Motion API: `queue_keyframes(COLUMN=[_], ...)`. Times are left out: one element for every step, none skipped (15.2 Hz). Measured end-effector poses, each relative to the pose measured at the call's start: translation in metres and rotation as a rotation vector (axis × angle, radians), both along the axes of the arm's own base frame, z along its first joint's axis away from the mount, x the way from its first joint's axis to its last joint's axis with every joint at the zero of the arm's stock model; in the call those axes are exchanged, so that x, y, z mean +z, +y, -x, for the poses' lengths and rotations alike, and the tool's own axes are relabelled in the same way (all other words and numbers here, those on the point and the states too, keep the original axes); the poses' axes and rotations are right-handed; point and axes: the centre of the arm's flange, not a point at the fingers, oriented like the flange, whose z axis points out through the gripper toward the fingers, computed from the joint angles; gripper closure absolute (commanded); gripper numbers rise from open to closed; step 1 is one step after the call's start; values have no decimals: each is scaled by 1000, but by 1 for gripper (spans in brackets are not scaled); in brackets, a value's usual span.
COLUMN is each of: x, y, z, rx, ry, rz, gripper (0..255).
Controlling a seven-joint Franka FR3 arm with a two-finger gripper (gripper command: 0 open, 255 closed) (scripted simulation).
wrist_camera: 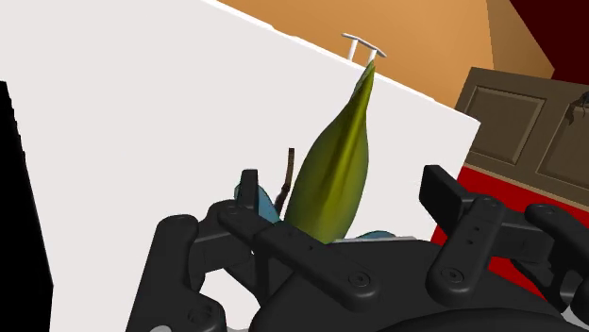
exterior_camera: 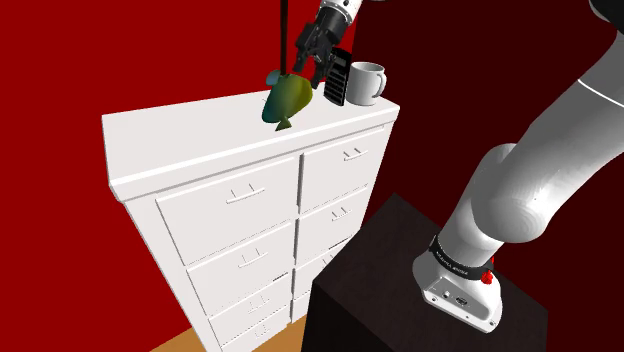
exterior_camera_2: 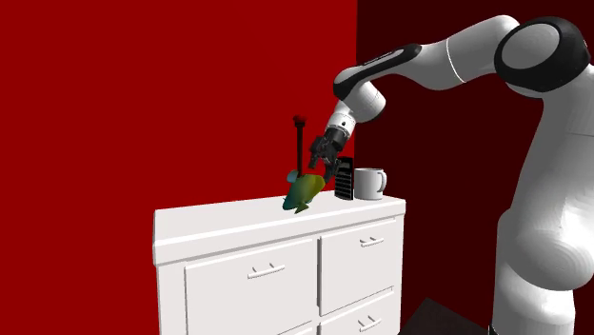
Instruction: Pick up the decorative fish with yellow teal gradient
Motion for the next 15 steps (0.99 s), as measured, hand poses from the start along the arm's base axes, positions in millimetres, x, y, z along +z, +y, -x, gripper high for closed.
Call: queue_keyframes(x=[-1,-2,-2,-2,-2,-2,-2,-2,-2,-2,0,3,7,13,18], y=[0,-1,-1,-1,-1,-1,-1,-1,-1,-2,-1,-1,-1,-2,-1], z=[0,0,0,0,0,0,0,0,0,0,0,-1,0,-1,0], rx=[0,0,0,-1,-1,-1,-1,-2,-2,-2,-1,-1,0,0,0], ry=[0,0,0,-1,-1,-1,-1,-2,-2,-2,-1,0,0,0,0], rz=[0,0,0,0,0,0,0,0,0,0,0,0,0,0,0], gripper=[255,255,255,255,255,255,255,255,255,255,255,255,255,255,255])
